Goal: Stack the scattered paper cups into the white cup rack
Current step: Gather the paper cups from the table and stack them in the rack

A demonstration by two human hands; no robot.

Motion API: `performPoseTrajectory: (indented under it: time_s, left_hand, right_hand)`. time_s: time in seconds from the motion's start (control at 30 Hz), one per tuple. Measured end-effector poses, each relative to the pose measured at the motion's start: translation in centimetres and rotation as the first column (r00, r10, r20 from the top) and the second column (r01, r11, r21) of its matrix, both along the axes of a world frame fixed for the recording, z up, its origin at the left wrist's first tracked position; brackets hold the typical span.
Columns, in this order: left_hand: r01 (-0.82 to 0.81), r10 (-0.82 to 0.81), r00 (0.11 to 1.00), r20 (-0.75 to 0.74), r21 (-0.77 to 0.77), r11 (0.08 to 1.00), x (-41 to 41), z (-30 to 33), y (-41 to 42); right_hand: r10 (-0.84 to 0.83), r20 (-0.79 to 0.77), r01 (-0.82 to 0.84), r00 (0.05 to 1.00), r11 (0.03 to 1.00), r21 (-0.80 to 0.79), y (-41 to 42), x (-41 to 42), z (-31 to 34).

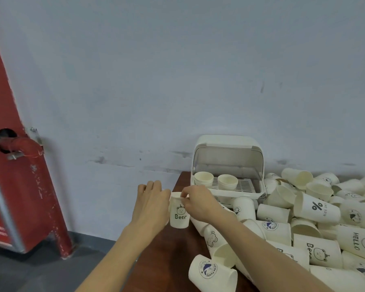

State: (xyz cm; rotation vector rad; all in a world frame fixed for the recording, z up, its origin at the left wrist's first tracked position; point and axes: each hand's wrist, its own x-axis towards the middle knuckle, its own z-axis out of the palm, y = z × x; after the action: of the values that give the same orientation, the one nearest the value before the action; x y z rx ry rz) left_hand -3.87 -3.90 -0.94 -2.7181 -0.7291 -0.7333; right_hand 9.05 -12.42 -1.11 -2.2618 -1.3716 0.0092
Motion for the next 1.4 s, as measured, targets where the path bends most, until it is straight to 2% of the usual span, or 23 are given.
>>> performPoseTrajectory:
  time_s: [0.1, 0.3, 0.5, 0.77, 1.03, 1.4]
  left_hand:
    - [0.031, -0.033, 0.993, 0.109, 0.012, 0.999, 1.3, 0.6, -0.3]
    - [-0.020, 0.014, 0.978, 0.210, 0.026, 0.999, 3.1, 2.7, -2.1]
    - [-0.010, 0.008, 0.975, 0.222, 0.006, 1.000, 5.5, 1.5, -2.9]
    - [0.127, -0.126, 0.925, 0.359, 0.022, 0.992, 7.9, 1.2, -3.8]
    - [0.150, -0.146, 0.950, 0.277, 0.006, 0.989, 10.5, 1.6, -3.0]
    - [0.134, -0.123, 0.964, 0.236, -0.032, 0.990, 14.4, 4.1, -0.1]
  right_hand:
    - [-0.037, 0.000, 0.037, 0.999, 0.997, 0.073, -0.7, 0.9, 0.8]
    - [-0.094, 0.075, 0.081, 0.993, 0.984, 0.162, -2.8, 2.9, 2.1]
    - [-0.168, 0.126, 0.142, 0.978, 0.971, 0.194, -4.6, 4.7, 1.8]
    - [-0.287, 0.221, 0.233, 0.932, 0.942, 0.242, -6.8, 6.4, 2.1]
    - [-0.338, 0.220, 0.282, 0.915, 0.927, 0.249, -8.3, 8.2, 2.8]
    - [-0.393, 0.233, 0.349, 0.889, 0.913, 0.211, -8.3, 12.0, 4.1]
